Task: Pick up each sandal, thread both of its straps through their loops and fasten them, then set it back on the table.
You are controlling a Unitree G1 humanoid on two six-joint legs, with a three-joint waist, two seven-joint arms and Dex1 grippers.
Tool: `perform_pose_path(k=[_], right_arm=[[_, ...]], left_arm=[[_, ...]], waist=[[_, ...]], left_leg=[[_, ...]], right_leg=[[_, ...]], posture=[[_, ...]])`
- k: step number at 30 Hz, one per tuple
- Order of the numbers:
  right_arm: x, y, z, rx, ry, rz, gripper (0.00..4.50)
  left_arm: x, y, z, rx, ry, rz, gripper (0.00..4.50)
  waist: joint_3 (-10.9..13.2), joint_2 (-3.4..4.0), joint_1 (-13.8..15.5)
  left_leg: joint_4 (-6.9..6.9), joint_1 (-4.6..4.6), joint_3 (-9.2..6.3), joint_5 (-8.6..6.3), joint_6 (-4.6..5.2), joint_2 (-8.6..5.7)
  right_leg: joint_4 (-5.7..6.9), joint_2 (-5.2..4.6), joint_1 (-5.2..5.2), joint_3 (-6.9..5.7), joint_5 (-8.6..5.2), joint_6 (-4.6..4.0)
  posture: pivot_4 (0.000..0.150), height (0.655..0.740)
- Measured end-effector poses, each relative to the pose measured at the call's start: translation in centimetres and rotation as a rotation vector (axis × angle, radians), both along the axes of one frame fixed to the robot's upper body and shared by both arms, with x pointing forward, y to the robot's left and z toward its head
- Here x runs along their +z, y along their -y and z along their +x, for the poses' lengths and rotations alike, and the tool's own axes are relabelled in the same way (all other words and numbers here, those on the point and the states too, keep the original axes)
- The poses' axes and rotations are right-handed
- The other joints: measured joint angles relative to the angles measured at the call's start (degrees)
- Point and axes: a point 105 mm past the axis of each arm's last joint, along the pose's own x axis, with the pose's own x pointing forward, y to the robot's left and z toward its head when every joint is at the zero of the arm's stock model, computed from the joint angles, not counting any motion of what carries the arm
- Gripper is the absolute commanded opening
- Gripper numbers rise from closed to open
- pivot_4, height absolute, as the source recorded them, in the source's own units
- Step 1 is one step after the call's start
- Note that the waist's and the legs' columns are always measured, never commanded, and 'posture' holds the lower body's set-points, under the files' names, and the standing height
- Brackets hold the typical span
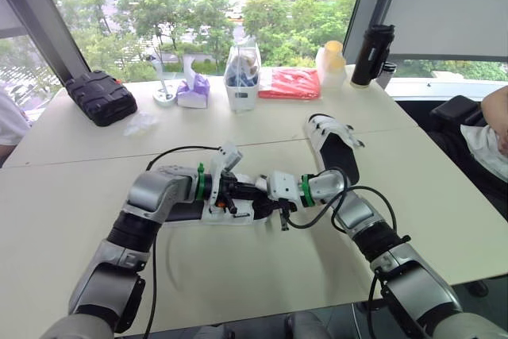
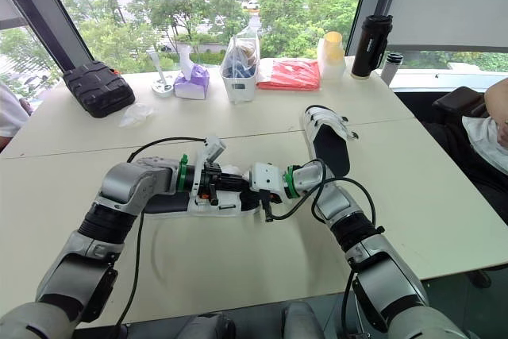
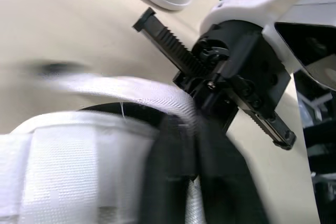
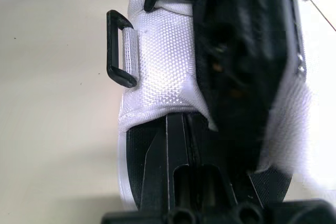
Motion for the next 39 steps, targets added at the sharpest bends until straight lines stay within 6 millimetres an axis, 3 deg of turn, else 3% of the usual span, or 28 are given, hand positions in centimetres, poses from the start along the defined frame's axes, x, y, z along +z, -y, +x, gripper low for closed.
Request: perform_pose_path(k=[5, 9, 15, 18, 26, 34, 39], right_arm=[[0.0, 0.0, -0.1, 0.000, -0.001, 0.000, 0.00], [-0.1, 0.0, -0.1, 0.001, -0.001, 0.000, 0.00], [0.0, 0.3, -0.1, -0.004, 0.004, -0.005, 0.00], [0.0, 0.3, 0.0, -0.003, 0.003, -0.007, 0.00], [0.0, 0.4, 0.1, -0.003, -0.001, -0.014, 0.00], [-0.1, 0.5, 0.2, -0.002, -0.002, -0.022, 0.00], [-0.2, 0.5, 0.1, 0.003, -0.004, -0.024, 0.00]], left_arm=[[0.0, -0.4, 0.2, 0.038, 0.027, -0.054, 0.03], [0.4, -1.0, -0.2, 0.067, 0.145, -0.136, 0.03], [0.7, -2.6, -1.1, 0.058, 0.567, -0.053, 0.03], [0.0, -3.6, -1.4, -0.027, 0.883, 0.098, 0.03], [-1.2, -4.0, -1.9, -0.241, 1.465, 0.306, 0.03], [-0.7, -4.5, -2.2, -0.334, 1.804, 0.354, 0.03], [0.4, -5.6, -0.9, -0.368, 1.998, 0.492, 0.03]], waist=[[-0.01, 0.01, 0.02], [-0.01, 0.01, -0.01], [-0.01, 0.01, 0.31], [-0.04, 0.05, 0.51], [-0.10, 0.04, 1.17], [-0.10, 0.05, 1.36], [-0.10, 0.05, 1.38]], left_leg=[[-0.02, 0.01, 0.00, 0.00, 0.00, 0.01], [-0.05, 0.02, 0.02, 0.01, -0.02, 0.02], [-0.06, 0.02, 0.04, 0.01, -0.04, 0.02], [-0.10, 0.05, 0.08, 0.01, -0.03, 0.02], [-0.17, 0.21, 0.14, 0.00, -0.01, 0.03], [-0.21, 0.52, 0.12, -0.01, 0.01, 0.03], [-0.21, 0.53, 0.12, -0.01, 0.02, 0.02]], right_leg=[[-0.01, 0.00, 0.00, 0.01, 0.00, 0.00], [-0.03, -0.01, -0.01, 0.04, 0.00, -0.01], [-0.05, -0.03, 0.01, 0.06, 0.01, -0.02], [-0.06, -0.03, 0.02, 0.06, 0.01, -0.04], [-0.05, -0.02, 0.07, 0.07, 0.03, -0.07], [-0.04, 0.02, 0.39, 0.06, 0.03, -0.05], [-0.04, 0.03, 0.41, 0.06, 0.02, -0.03]], posture=[[0.150, 0.7400], [0.150, 0.7400], [0.150, 0.7400], [0.150, 0.7400], [0.150, 0.7400], [0.150, 0.7400], [0.150, 0.7400]])
